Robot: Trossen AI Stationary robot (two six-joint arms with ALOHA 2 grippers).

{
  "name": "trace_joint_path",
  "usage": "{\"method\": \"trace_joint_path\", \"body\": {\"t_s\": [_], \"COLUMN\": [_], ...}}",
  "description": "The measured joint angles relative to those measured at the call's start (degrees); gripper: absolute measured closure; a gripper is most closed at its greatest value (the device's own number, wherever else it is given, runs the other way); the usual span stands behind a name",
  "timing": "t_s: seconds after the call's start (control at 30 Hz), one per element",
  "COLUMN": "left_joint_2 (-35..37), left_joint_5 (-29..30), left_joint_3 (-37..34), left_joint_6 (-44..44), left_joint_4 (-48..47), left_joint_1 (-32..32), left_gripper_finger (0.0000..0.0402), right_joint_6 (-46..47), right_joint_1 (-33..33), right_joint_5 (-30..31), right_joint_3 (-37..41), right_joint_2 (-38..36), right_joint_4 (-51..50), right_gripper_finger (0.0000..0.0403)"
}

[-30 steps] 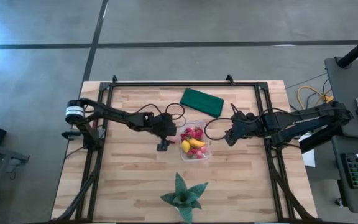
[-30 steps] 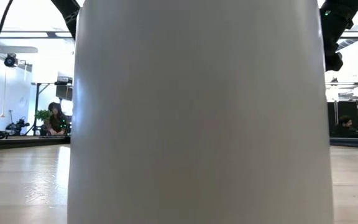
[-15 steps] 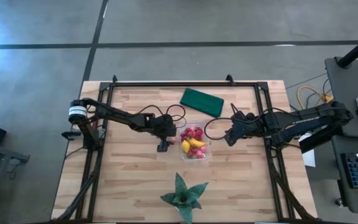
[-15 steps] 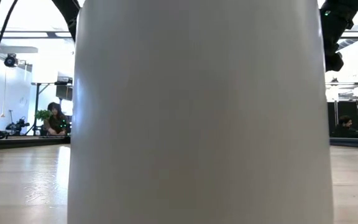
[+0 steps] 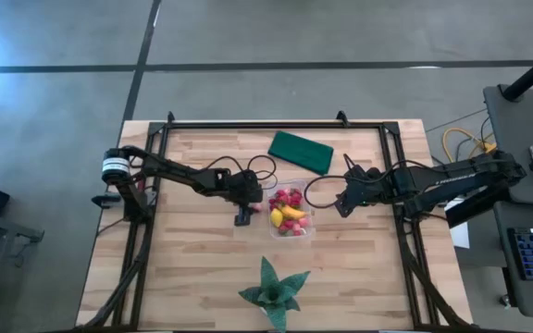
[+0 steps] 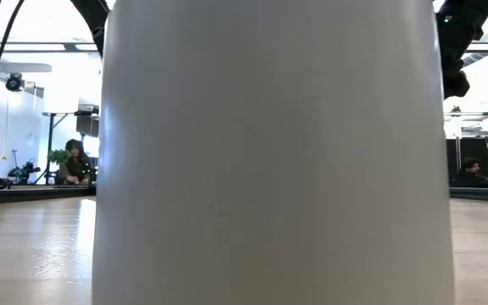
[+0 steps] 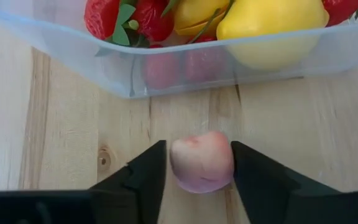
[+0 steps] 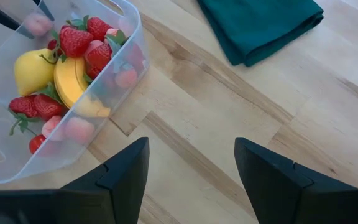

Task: Pick and placing Produce into tupperware
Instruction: Put the peach into the transparent bin

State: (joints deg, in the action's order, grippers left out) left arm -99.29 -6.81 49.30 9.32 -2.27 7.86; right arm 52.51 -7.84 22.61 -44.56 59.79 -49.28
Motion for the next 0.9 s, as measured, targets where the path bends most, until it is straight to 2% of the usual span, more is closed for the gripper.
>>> {"method": "trace_joint_path", "body": {"t_s": [0.23,0.43,0.67,0.77,0.9], "left_joint_2": [0.0,0.9,6.8,9.4,9.1], "left_joint_5": [0.1,2.5,4.4,3.5,-3.4], "left_joint_3": [0.4,2.6,6.3,6.3,6.3], "left_joint_6": [0.0,0.0,0.1,0.5,0.5], "left_joint_4": [0.2,-1.1,-9.1,-5.7,3.7], "left_joint_1": [0.0,0.0,0.0,0.0,0.0], "left_gripper_finger": [0.0284,0.0290,0.0291,0.0292,0.0292], "right_joint_6": [0.0,0.0,0.0,0.0,0.0], "right_joint_1": [0.0,0.0,0.0,0.0,0.0], "right_joint_5": [0.0,0.0,0.0,-0.1,-0.1], "right_joint_3": [0.0,0.0,0.0,0.0,0.0], "right_joint_2": [0.0,0.0,0.0,0.0,0.0], "right_joint_4": [0.0,0.0,0.1,0.1,0.0], "right_gripper_finger": [0.0174,0.0174,0.0174,0.0174,0.0174]}}
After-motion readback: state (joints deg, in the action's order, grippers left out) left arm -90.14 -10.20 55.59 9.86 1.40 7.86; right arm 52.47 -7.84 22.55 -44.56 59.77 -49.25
